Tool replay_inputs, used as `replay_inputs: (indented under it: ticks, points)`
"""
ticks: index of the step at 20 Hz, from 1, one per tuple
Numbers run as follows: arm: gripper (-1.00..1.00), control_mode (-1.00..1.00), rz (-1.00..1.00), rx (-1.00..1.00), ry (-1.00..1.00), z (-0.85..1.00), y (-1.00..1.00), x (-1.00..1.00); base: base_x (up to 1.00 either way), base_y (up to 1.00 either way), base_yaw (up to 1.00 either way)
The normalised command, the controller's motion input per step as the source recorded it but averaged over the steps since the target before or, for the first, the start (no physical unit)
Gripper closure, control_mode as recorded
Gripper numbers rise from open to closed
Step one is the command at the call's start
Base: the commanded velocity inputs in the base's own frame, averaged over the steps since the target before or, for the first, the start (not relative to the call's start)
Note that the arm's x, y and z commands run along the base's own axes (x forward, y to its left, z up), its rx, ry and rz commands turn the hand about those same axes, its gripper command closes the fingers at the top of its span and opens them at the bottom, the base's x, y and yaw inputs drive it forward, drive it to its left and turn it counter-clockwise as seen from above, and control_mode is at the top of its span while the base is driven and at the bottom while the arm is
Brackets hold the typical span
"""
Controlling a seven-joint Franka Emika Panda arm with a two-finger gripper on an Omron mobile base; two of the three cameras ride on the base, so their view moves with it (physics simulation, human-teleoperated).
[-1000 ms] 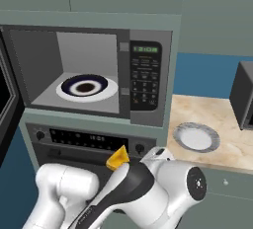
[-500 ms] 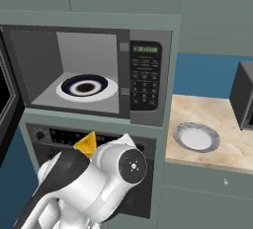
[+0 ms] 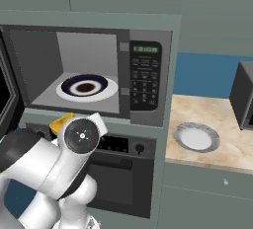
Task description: Pick the cheese from the counter and place it in the microwave. Then turn on the microwave.
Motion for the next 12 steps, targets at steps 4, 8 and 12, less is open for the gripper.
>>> replay_inputs:
  ticks: [4,8,12]
  points:
    - [1.00,-1.00,-0.11,0.00,0.01,0.39,0.59,0.00,0.00,0.00,0.00]
    - [1.00,-1.00,-0.12,0.00,0.03,0.33,0.47,0.03,0.00,0.00,0.00]
    - [1.00,-1.00,-0.12,0.00,0.03,0.33,0.33,0.08,0.00,0.00,0.00]
